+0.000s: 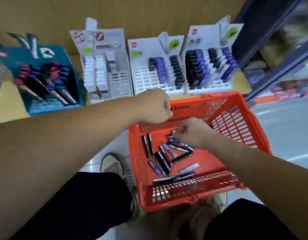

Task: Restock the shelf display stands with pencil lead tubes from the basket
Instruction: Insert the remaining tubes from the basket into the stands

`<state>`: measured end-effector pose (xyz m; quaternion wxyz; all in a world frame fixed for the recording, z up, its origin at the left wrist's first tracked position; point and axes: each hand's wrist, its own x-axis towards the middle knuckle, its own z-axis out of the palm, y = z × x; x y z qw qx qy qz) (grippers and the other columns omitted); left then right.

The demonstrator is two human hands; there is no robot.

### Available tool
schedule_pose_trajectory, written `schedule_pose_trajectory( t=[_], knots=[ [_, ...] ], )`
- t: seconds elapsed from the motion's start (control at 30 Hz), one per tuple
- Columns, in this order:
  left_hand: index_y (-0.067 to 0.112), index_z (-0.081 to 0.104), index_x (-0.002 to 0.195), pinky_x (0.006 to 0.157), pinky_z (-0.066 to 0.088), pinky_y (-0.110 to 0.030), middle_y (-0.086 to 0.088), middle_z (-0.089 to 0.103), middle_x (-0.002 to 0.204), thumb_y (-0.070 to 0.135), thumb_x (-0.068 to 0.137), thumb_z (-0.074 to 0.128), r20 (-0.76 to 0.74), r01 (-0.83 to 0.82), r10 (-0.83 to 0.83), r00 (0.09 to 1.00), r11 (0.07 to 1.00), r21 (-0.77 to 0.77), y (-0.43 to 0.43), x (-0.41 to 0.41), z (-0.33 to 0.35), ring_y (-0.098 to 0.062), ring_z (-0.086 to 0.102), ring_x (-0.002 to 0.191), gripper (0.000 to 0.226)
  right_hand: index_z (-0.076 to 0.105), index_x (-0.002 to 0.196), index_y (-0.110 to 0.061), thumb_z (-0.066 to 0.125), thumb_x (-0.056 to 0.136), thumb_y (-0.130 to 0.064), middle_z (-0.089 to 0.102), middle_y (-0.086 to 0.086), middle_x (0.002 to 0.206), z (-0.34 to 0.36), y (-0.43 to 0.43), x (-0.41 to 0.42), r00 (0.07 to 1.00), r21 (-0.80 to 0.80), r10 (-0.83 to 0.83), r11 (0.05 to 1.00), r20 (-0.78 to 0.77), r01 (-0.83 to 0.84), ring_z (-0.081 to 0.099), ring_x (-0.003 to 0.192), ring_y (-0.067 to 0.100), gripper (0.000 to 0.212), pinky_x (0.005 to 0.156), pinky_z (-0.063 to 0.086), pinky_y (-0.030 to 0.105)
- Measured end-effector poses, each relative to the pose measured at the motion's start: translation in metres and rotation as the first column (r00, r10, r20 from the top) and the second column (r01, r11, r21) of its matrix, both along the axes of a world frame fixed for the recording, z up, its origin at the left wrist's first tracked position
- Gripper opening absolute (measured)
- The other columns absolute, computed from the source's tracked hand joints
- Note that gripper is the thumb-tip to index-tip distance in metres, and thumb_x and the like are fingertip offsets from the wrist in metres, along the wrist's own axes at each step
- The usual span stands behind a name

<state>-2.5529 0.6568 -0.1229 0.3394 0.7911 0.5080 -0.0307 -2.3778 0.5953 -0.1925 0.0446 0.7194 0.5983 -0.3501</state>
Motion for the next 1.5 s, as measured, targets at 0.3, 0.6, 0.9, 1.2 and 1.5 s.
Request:
schedule_pose_trajectory(
  t=[0.3, 0.6, 0.9, 1.2, 1.5],
  knots=[
    [0.007, 0.075, 0.102, 0.072, 0.050, -0.030, -0.016, 0.073, 0.102, 0.034, 0.095, 0.061, -0.282, -0.198, 0.081, 0.956, 0.887, -0.418, -0.108, 0.062, -0.216, -0.032, 0.069, 0.099, 0.032, 0.071, 0.125, -0.016, 0.062, 0.102, -0.037, 0.070, 0.010, 0.119, -0.100, -0.061, 0.065, 0.990, -0.413, 0.060, 0.904, -0.128, -0.109, 0.061, 0.101, 0.013, 0.032, 0.078, 0.041, 0.021],
    [0.010, 0.077, 0.111, 0.093, 0.057, -0.036, -0.009, 0.075, 0.115, 0.024, 0.091, 0.070, -0.382, -0.402, 0.211, 0.900, 0.741, -0.538, -0.130, 0.064, -0.287, -0.027, 0.070, 0.105, 0.025, 0.066, 0.086, -0.045, 0.060, 0.101, -0.026, 0.071, -0.006, 0.096, -0.171, -0.044, 0.070, 0.940, -0.559, 0.170, 0.767, -0.295, -0.314, 0.063, 0.082, 0.014, 0.025, 0.077, 0.051, 0.023],
    [0.020, 0.074, 0.096, 0.089, 0.056, -0.026, 0.004, 0.075, 0.098, 0.001, 0.078, 0.076, -0.084, -0.631, 0.730, 0.679, 0.520, -0.576, -0.114, 0.099, -0.277, -0.017, 0.071, 0.096, 0.027, 0.075, 0.106, -0.015, 0.071, 0.093, -0.020, 0.061, 0.010, 0.078, -0.192, -0.038, 0.084, 0.711, -0.542, -0.643, 0.720, -0.285, 0.434, 0.051, 0.066, 0.022, 0.014, 0.069, 0.041, 0.036],
    [0.017, 0.049, 0.141, 0.107, 0.044, -0.042, -0.011, 0.042, 0.145, 0.026, 0.085, 0.073, -0.136, -0.834, 0.826, 0.547, 0.551, -0.011, -0.084, 0.077, -0.265, -0.032, 0.044, 0.134, 0.061, 0.065, 0.127, -0.020, 0.067, 0.091, -0.037, 0.060, 0.006, 0.124, -0.178, 0.002, 0.127, 0.803, 0.051, -0.588, 0.803, -0.094, 0.594, 0.061, 0.111, 0.028, 0.040, 0.097, 0.052, 0.035],
    [0.019, 0.042, 0.142, 0.114, 0.039, -0.044, -0.011, 0.039, 0.142, 0.045, 0.074, 0.084, -0.213, -0.673, 0.652, 0.728, 0.739, -0.038, -0.061, 0.074, -0.298, -0.034, 0.034, 0.138, 0.084, 0.033, 0.151, -0.020, 0.076, 0.080, -0.061, 0.031, 0.010, 0.147, -0.202, 0.020, 0.114, 0.915, 0.016, -0.403, 0.915, 0.033, 0.403, 0.029, 0.140, 0.034, 0.092, 0.117, 0.032, 0.048]
  ],
)
